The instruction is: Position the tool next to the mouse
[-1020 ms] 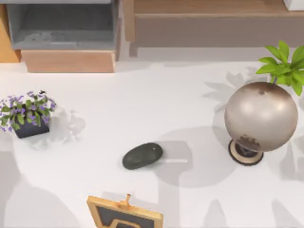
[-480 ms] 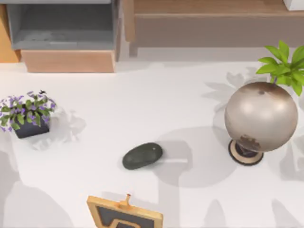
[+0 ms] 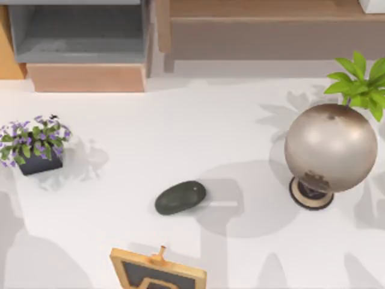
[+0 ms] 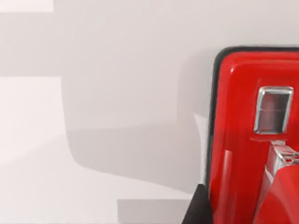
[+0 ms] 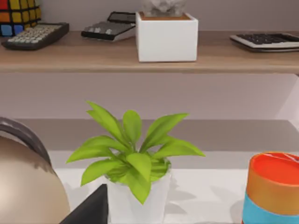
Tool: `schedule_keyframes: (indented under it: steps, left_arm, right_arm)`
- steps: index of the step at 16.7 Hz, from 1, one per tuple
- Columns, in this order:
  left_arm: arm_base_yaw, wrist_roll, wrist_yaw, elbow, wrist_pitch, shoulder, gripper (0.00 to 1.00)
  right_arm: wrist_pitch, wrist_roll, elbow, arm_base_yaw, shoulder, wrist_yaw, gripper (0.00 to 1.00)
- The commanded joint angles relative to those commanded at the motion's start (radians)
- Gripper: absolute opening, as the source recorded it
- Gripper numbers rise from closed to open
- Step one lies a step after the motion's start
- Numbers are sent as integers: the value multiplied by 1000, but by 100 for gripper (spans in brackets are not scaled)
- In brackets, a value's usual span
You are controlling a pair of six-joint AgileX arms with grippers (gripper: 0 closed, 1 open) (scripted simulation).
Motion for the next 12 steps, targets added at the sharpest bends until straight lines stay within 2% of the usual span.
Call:
schedule_keyframes:
  steps: [2,3,12]
  left_arm:
    - [0,0,0,0,0,0,2]
    - [0,0,0,0,0,0,0]
    - [-1,0,1,2,-4,-4,0]
  right_arm:
    - [0,0,0,0,0,0,100]
    - [0,0,0,0,0,0,100]
    - [0,0,0,0,0,0,100]
